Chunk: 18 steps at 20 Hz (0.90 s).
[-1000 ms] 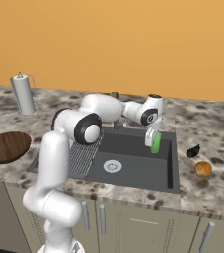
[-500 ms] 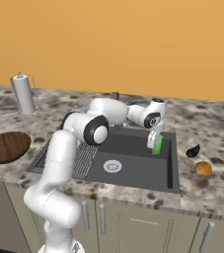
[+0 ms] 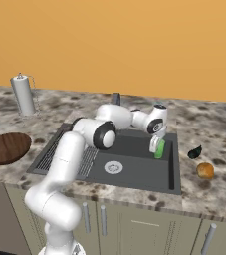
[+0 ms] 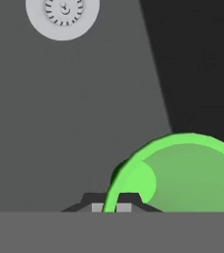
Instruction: Remove the eggplant and potato from the sink. Then move the bowl and cup from the counter to the sink for washing.
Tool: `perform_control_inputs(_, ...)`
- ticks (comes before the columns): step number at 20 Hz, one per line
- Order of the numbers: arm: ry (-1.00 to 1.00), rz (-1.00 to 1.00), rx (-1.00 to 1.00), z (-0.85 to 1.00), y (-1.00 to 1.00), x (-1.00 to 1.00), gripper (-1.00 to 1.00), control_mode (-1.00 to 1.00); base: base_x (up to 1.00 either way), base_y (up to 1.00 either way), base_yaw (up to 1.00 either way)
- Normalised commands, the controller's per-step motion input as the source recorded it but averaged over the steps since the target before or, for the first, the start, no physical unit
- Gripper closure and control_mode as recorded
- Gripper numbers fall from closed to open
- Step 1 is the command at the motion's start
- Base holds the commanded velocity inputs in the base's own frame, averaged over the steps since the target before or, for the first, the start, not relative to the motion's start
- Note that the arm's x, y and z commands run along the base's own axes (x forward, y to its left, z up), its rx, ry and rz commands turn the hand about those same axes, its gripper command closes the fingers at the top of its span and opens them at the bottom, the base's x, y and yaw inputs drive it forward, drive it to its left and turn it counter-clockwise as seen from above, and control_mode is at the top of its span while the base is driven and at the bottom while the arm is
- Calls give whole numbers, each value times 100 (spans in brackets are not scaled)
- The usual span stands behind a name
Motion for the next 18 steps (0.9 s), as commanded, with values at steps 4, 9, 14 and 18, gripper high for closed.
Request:
perform_control_inputs(4,0,-5,0,-36,-8,31,100,-100,0,0,0)
perform_control_inputs(9,0,-5,0,-35,-8,24,100,-100,0,0,0)
perform_control_inputs(14,0,-4,0,-36,-8,20,100,-100,0,0,0)
perform_control_inputs(18,0,-4,0,-40,-4,12,100,-100,0,0,0)
